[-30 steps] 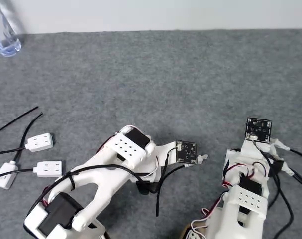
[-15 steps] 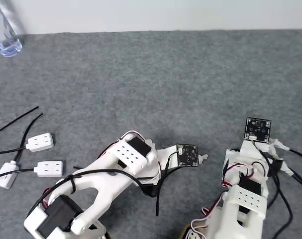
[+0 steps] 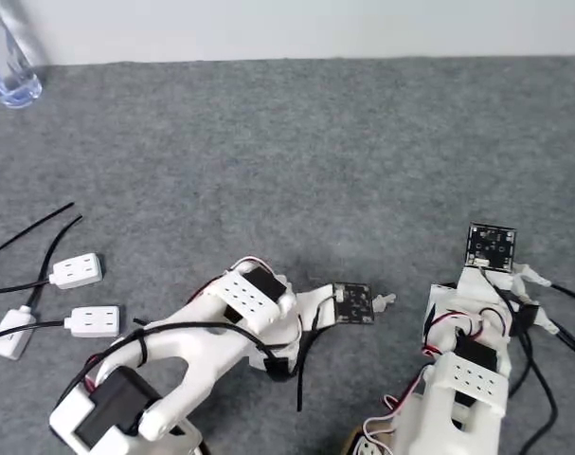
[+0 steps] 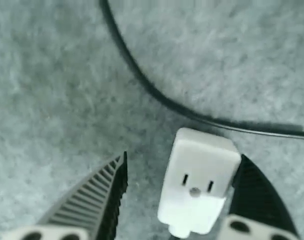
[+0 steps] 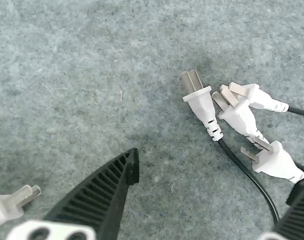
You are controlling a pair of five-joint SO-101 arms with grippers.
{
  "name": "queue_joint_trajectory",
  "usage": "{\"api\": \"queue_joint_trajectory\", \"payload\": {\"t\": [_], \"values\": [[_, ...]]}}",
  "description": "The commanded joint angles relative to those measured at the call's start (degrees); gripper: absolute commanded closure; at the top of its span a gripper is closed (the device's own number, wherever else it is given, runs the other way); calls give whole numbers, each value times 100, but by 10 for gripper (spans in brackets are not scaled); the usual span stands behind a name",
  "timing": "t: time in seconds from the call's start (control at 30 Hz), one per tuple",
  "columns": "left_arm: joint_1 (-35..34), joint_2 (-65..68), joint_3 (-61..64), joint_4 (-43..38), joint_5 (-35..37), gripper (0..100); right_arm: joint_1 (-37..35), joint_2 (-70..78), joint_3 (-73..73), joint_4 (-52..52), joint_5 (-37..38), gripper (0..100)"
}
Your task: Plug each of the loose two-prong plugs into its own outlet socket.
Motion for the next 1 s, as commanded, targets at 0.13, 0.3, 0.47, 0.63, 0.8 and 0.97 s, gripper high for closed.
{"api": "queue_joint_trajectory", "payload": {"t": [0.13, 0.3, 0.47, 0.63, 0.8, 0.97], "values": [[-668, -62, -207, -149, -229, 684, -57, 40, -396, -92, 70, 550], [-387, -352, -374, 413, -211, 684, -154, 40, -387, -84, 88, 550], [-369, -844, -382, 457, 62, 684, -171, 40, -334, -110, 237, 550], [-158, -1152, -330, 1046, 132, 684, -171, 40, -334, -119, 237, 550], [9, -1257, -31, 1037, 193, 684, -171, 40, -334, -119, 237, 550], [0, -1257, 391, 677, 193, 684, -171, 40, -334, -119, 237, 550]]}}
